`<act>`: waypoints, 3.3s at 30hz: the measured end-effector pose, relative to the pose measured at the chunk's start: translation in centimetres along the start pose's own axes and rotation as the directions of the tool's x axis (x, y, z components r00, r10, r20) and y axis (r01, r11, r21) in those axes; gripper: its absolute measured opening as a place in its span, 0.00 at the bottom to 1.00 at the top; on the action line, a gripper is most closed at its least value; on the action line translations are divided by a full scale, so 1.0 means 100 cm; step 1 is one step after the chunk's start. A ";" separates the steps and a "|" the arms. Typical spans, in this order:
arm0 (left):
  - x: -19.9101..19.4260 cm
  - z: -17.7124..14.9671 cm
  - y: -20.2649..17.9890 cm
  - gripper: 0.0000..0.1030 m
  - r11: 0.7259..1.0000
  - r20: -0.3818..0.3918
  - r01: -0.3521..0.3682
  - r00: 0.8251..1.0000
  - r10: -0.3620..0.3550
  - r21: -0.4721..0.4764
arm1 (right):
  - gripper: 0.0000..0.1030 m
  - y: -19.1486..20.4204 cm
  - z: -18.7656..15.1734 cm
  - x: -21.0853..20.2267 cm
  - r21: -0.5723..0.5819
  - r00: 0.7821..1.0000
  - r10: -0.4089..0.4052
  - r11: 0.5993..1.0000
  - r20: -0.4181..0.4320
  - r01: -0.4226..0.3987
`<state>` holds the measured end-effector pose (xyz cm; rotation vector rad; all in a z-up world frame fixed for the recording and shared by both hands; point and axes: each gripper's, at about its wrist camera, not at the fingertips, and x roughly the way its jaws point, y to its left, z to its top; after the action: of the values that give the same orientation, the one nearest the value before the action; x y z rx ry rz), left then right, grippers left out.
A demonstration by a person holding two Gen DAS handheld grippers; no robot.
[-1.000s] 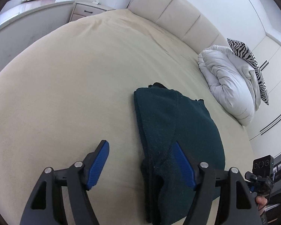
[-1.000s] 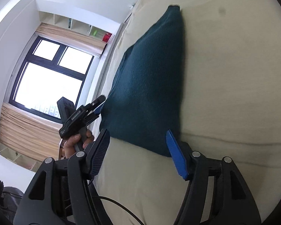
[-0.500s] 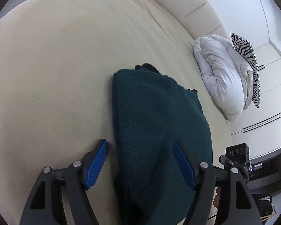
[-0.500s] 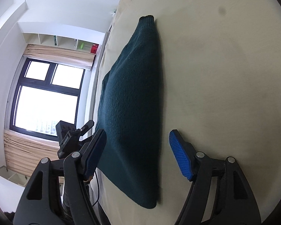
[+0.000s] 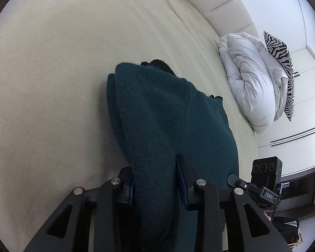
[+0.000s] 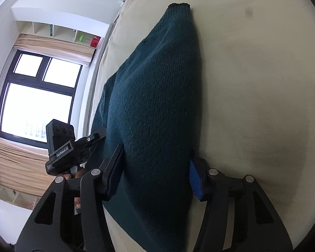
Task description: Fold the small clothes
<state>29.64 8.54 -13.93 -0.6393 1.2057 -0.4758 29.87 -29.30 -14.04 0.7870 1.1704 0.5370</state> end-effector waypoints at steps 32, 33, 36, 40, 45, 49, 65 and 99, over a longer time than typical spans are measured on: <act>-0.041 -0.206 -0.047 0.27 0.996 -0.047 0.015 0.999 -0.010 0.088 | 0.39 -0.018 -0.288 -0.153 -0.031 0.997 0.003 1.000 0.074 -0.001; -0.039 -0.208 -0.042 0.29 0.997 -0.047 0.030 0.999 -0.027 0.075 | 0.39 -0.028 -0.293 -0.152 -0.008 0.996 0.026 1.000 0.080 -0.025; -0.035 -0.211 -0.033 0.32 0.996 -0.038 0.065 0.997 -0.063 0.054 | 0.39 -0.041 -0.306 -0.155 -0.009 0.991 0.071 0.997 0.109 -0.071; -0.038 -0.213 -0.025 0.33 0.995 -0.028 0.094 0.995 -0.094 0.033 | 0.40 -0.039 -0.310 -0.156 -0.005 0.989 0.085 0.996 0.121 -0.085; -0.056 -0.218 -0.023 0.33 0.996 0.012 0.083 0.996 -0.083 0.023 | 0.44 -0.037 -0.315 -0.165 0.021 0.987 0.067 0.997 0.145 -0.071; -0.086 -0.218 -0.035 0.33 0.997 0.093 0.046 0.994 -0.051 0.055 | 0.45 -0.033 -0.320 -0.198 0.038 0.977 -0.010 0.999 0.211 0.002; -0.124 -0.204 -0.062 0.42 0.992 0.247 -0.062 0.968 0.033 0.110 | 0.44 0.014 -0.313 -0.179 -0.037 0.978 0.114 0.993 0.173 -0.109; -0.080 -0.193 -0.037 0.46 0.988 0.126 0.145 0.981 -0.150 0.047 | 0.48 -0.009 -0.291 -0.208 0.005 0.950 0.043 0.999 0.308 -0.047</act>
<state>8.86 7.23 -10.03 -0.7196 1.0292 -0.5719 -4.36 -37.53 -7.54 0.8759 0.8694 0.4264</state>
